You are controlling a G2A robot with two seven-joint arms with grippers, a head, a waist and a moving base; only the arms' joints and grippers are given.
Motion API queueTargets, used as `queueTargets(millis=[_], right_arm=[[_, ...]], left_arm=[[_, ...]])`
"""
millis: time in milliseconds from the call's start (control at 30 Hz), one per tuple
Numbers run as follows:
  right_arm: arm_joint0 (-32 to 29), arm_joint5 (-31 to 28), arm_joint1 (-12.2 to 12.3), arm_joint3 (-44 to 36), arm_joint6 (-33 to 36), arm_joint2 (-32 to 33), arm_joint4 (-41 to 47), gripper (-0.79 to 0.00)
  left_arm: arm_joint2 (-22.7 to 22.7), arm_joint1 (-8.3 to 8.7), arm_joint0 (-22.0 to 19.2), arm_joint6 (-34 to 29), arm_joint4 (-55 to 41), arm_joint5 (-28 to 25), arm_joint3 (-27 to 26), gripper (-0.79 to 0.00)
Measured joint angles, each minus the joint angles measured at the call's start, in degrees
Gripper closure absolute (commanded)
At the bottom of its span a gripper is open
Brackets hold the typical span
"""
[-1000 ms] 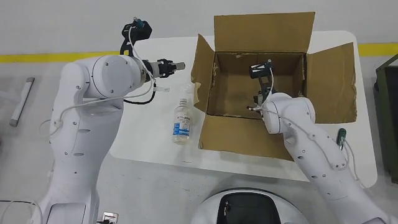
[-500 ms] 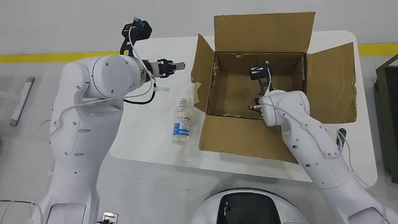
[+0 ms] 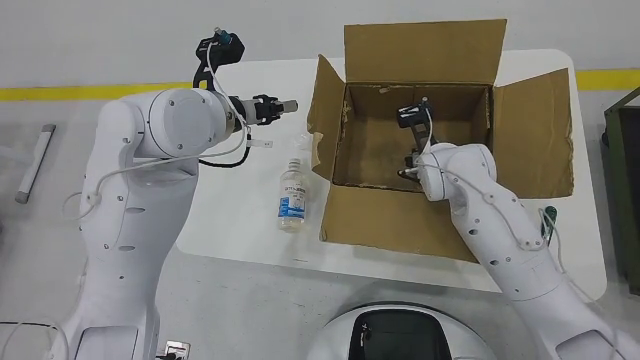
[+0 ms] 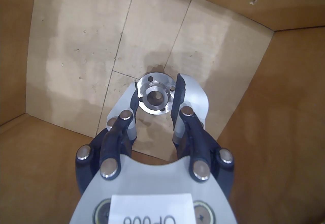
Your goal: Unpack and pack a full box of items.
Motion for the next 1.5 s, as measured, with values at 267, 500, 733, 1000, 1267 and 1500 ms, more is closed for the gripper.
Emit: queueTargets(millis=[267, 500, 733, 1000, 1267, 1500], right_arm=[[0.41, -0.57, -0.46, 2.47, -1.17, -0.52, 0.33, -0.357], [0.79, -0.44, -0.77, 4.06, -1.74, -0.42, -0.22, -0.354], [0.81, -0.27, -1.19, 4.87, -1.91, -0.88, -0.24, -0.314], [0.72, -0.24, -1.48, 3.63, -1.38, -0.70, -0.72, -0.299], [0.16, -0.72, -1.51, 1.10, -0.62, 0.41, -1.92, -0.348], [-0.04, -0.85, -1.79, 2.24, -1.11, 0.39, -2.20, -0.351]], left_arm=[[0.00, 0.00, 0.00, 0.00, 0.00, 0.00, 0.00, -0.785], [0.00, 0.00, 0.00, 0.00, 0.00, 0.00, 0.00, -0.785], [0.00, 0.00, 0.00, 0.00, 0.00, 0.00, 0.00, -0.785], [0.00, 0.00, 0.00, 0.00, 0.00, 0.00, 0.00, -0.785], [0.00, 0.00, 0.00, 0.00, 0.00, 0.00, 0.00, -0.785], [0.00, 0.00, 0.00, 0.00, 0.00, 0.00, 0.00, -0.785]])
